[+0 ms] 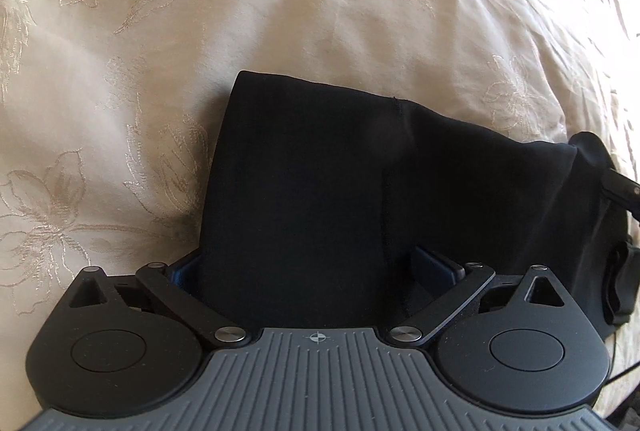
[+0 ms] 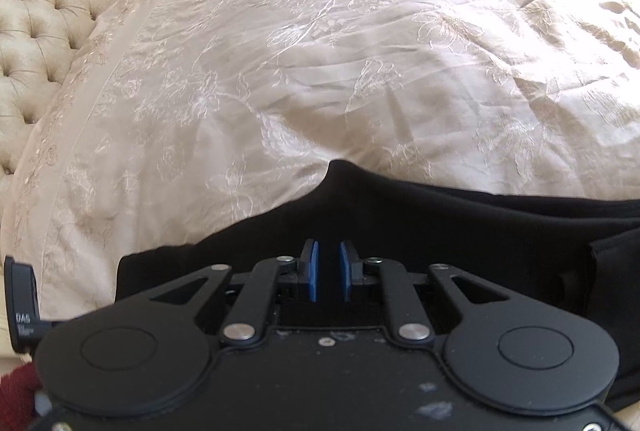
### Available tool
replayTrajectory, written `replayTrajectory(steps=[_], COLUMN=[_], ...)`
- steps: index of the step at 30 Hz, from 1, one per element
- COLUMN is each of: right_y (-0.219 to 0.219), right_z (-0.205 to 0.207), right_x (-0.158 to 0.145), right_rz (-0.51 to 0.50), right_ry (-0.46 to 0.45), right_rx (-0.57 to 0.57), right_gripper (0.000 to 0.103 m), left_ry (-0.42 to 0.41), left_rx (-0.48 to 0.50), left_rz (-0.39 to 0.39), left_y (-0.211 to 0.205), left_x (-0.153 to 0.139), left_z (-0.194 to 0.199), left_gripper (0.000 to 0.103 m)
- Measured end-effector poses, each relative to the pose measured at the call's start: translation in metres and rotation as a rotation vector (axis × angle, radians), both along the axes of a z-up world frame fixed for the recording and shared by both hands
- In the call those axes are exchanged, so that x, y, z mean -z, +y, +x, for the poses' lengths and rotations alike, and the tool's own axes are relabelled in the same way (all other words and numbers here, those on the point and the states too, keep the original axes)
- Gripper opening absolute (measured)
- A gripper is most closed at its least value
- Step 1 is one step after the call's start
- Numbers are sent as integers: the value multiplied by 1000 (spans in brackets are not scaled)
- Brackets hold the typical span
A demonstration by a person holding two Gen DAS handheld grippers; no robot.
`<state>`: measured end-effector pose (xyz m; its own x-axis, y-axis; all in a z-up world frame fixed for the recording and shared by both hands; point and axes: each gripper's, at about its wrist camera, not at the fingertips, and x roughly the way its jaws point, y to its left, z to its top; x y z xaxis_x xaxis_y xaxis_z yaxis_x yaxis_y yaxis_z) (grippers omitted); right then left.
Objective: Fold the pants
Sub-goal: 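Grasp the pants end with the left tool and lift it up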
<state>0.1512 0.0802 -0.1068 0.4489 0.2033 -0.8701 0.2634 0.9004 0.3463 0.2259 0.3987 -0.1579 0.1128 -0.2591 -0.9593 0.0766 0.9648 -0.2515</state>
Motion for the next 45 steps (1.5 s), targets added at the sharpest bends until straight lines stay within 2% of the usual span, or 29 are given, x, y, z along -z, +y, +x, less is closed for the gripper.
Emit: replayTrajectory(steps=[2,5,6,7,10,14,18,25,30,33,39,45], right_y=[-2,-1,0,1,-1,4,13,41,52,50,37,-9], right_z=[17,35,40,44,48,36,6,-65,-99,-101,-108,-130], right_x=[8,20,24,29,39,31,18,22,25,21,1,-18], right_rz=[-1,-31,-47,-61,-68,-62,-35,-5,29,45,77,136], right_ry=[2,25,35,46,66,50,50,145,166,151,64,-8], right_rx=[11,-1,-5,-7,10,7,-21,-130,-144,-144,-184,-165], right_gripper=[15,15,15,15,15,15,15,15,15,15,15,15], left_ry=[-36,-90,-97,-99,-98,-121,-145,-205,-273,-327,-432,-524], left_rx=[-3,-23,-40,-59,-119,-115,-123,-141,-139,-132,-117,-58], left_rz=[29,41,28,0,-48,-41,-53,-81,-98,-102,-98,-72], left_y=[-7,-4,1,6,17,19,20,20,2,-14,-66,-155], left_x=[-7,-22,-26,-31,-40,-48,-61,-87,-115,-137,-181,-217], left_z=[-5,-15,-18,-19,-22,-24,-26,-35,-43,-50,-70,-93], left_gripper=[87,51,37,28,20,18,14,11,11,11,11,11])
